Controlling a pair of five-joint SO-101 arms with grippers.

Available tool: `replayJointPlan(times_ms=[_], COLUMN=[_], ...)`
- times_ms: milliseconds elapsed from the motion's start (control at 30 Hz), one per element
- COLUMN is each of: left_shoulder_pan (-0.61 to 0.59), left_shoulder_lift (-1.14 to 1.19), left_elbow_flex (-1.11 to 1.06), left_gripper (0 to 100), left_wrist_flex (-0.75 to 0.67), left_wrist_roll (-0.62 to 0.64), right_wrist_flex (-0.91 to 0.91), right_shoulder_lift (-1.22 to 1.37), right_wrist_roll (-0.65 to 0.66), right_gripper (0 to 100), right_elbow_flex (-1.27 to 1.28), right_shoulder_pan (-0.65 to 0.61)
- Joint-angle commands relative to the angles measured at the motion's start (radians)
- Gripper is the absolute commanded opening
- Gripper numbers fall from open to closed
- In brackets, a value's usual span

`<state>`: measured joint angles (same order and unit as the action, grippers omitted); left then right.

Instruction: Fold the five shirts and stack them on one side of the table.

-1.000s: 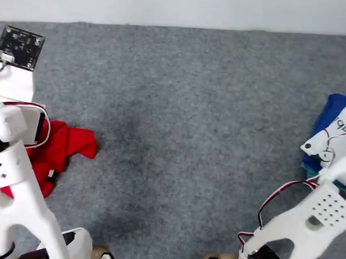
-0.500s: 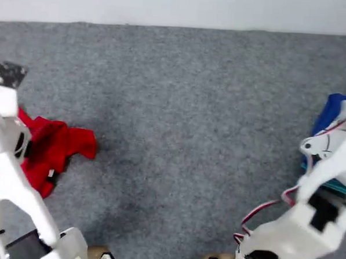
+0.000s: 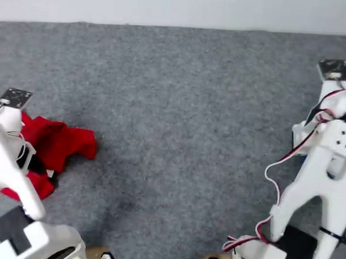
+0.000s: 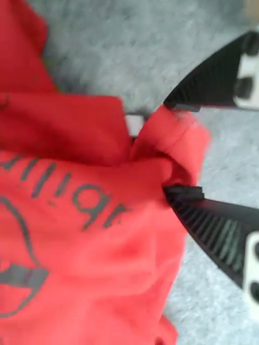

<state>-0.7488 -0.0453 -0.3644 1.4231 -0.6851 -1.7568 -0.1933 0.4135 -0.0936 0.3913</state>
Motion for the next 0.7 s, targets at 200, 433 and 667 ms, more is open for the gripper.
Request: replayJointPlan(times_ms=[200, 433, 667], left_shoulder_pan=[0.008, 0.132, 0.381], left_shoulder_lift=[0.091, -0.08, -0.351], left_elbow_flex=[0.039, 0.17, 0.278], left_gripper=[1, 1, 1], left_wrist_flex=[-0.15, 0.083, 0.118], left_wrist_roll=[0.083, 0.097, 0.365], right_wrist_flex=[-0.038, -0.038, -0.036], right_shoulder_lift=[-0.168, -0.335, -0.423], right_wrist_roll=[0.006, 0.011, 0.011], right_gripper=[0.9, 0.9, 0.9], right_elbow_flex=[0.124, 0.242, 0.342], right_shoulder_pan=[-0.005, -0.005, -0.005])
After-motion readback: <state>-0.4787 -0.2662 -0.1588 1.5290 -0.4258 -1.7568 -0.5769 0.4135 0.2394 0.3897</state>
